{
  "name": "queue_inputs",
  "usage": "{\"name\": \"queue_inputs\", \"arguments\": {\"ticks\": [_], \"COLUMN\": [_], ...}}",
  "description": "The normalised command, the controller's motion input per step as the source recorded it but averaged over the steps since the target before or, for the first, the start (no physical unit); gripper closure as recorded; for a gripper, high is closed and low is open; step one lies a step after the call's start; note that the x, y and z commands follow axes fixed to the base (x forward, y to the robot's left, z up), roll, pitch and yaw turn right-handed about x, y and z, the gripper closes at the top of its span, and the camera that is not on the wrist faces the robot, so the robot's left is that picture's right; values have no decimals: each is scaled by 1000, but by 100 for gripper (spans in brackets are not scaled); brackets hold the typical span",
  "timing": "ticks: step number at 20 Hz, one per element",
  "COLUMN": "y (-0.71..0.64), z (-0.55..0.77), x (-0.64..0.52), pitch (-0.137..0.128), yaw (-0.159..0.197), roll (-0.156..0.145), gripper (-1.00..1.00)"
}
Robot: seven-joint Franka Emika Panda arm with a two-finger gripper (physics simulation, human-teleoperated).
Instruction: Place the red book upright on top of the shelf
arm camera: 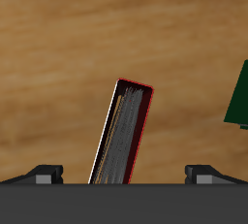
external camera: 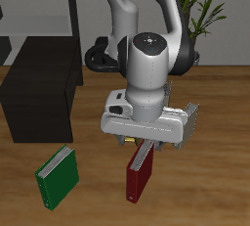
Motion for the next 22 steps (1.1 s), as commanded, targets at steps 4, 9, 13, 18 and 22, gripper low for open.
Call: {"name": "queue_inputs", "arguments": {"ticks": [4,9,13,18,22], "y": [-46,-43,-1,-20,-58], "z": [-291,-290,-67,90,319], "x": [68,66,1,-24,-129], "pitch": [30,48,10,-14,-29], "yaw": [-22,-25,-19,-7,2], "roll": [-5,0,3,16,15], "gripper": [-100,100,100,100,100]}}
